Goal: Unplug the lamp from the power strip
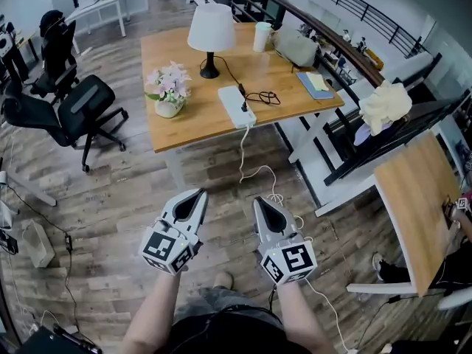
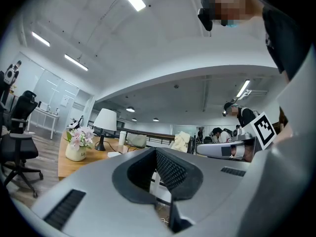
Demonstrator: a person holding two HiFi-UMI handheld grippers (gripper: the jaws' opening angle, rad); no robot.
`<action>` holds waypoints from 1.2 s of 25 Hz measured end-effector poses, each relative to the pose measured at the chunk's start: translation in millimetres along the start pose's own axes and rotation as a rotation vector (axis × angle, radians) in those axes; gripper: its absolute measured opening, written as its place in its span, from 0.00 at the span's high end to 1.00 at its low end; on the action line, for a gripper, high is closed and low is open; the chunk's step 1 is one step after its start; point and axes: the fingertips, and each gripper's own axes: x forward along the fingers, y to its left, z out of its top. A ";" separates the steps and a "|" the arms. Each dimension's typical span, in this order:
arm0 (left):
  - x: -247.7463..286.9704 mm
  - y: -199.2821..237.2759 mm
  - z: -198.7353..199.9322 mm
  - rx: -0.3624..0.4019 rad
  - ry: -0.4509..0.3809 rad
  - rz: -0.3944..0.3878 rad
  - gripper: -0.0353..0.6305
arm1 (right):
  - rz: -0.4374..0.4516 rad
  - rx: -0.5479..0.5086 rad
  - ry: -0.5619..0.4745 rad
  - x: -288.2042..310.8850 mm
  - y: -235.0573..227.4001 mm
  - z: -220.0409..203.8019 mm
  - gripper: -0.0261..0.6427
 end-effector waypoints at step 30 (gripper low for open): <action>191.9 100.2 -14.0 -0.021 0.059 -0.122 0.95 | -0.028 0.052 0.047 171.6 -118.1 -10.1 0.95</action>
